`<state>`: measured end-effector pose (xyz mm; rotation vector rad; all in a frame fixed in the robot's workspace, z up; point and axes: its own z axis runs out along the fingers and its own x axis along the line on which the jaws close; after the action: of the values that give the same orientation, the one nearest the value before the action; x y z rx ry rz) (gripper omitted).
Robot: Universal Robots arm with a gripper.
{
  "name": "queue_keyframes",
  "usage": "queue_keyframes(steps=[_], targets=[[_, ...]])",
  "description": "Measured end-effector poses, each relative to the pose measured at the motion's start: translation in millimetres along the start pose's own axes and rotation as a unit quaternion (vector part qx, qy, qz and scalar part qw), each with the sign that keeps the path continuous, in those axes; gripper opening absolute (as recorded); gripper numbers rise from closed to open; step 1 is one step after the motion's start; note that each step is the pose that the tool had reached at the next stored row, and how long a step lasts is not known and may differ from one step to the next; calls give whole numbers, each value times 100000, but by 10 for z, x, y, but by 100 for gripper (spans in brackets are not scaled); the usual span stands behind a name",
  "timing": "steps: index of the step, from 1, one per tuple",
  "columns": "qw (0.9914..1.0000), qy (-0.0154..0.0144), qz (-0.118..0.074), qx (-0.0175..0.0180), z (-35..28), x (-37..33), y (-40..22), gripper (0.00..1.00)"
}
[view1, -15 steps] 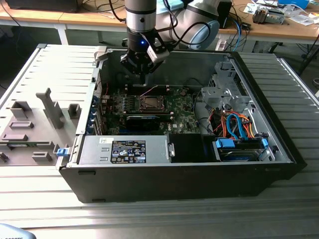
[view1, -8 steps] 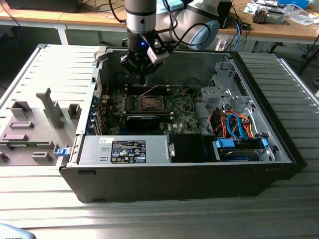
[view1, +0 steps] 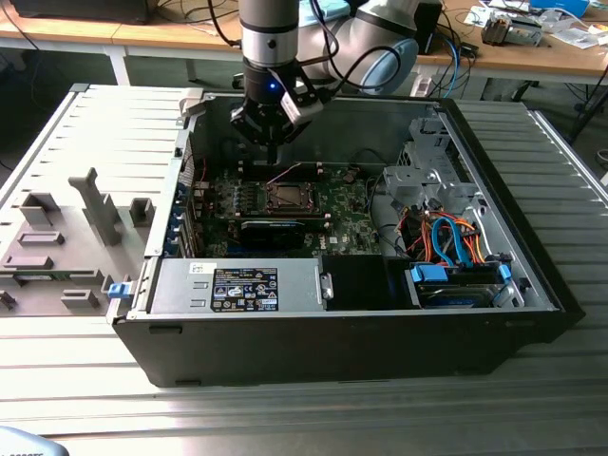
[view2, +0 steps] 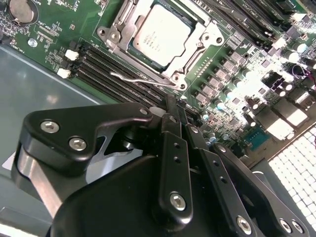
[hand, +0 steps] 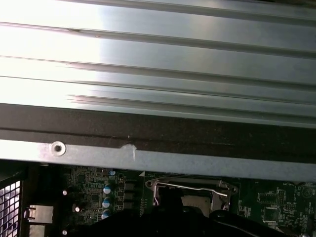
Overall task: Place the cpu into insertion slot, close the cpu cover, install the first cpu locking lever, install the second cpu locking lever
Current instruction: 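Install the first cpu locking lever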
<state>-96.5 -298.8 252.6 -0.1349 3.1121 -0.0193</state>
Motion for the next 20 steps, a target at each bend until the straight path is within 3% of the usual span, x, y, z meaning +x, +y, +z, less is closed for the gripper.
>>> queue_keyframes(steps=[20], targets=[[100000,-1,2,1,86,-26,0,11]])
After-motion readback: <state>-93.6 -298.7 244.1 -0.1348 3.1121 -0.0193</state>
